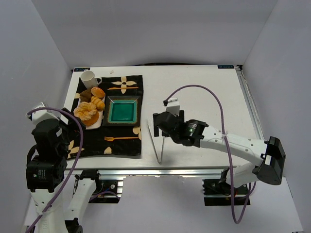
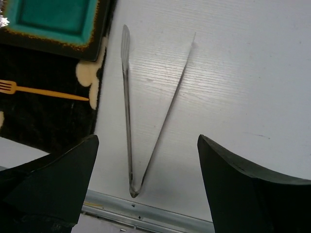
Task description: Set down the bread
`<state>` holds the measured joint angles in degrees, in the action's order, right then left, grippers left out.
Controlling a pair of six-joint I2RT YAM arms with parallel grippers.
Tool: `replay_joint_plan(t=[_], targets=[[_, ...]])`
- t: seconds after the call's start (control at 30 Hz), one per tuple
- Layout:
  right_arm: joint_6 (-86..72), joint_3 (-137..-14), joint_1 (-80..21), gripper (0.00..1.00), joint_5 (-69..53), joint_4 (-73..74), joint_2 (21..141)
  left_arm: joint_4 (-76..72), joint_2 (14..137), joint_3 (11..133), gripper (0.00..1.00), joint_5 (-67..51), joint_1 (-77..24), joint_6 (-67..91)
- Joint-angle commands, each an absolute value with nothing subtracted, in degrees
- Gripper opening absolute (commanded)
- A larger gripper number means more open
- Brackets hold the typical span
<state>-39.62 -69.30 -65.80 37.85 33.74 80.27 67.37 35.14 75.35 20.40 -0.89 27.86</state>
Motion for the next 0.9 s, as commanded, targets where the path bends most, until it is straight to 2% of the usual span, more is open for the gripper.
replay_joint_plan(t=[0.0, 0.3, 0.77, 0.87], targets=[[-45.5, -65.6, -64.5, 0.89, 41.6, 29.6, 78.5, 67.8, 35.1, 74.8, 0.98, 20.1, -1.1, 27.2], [-53.7, -69.3, -70.1, 0.89, 41.5, 37.8, 90.7, 68.1, 34.5, 73.9, 0.98, 18.8, -1.1, 27.6], [-55.1, -65.9, -71.0, 0.89, 37.4, 29.7, 98.6, 68.6, 33.3, 72.2, 0.98, 18.4, -1.1, 27.7], [-54.8, -66.1, -70.9, 0.87, 37.5, 28.6, 100.3, 68.6, 33.3, 71.8, 0.98, 18.3, -1.1, 27.9]])
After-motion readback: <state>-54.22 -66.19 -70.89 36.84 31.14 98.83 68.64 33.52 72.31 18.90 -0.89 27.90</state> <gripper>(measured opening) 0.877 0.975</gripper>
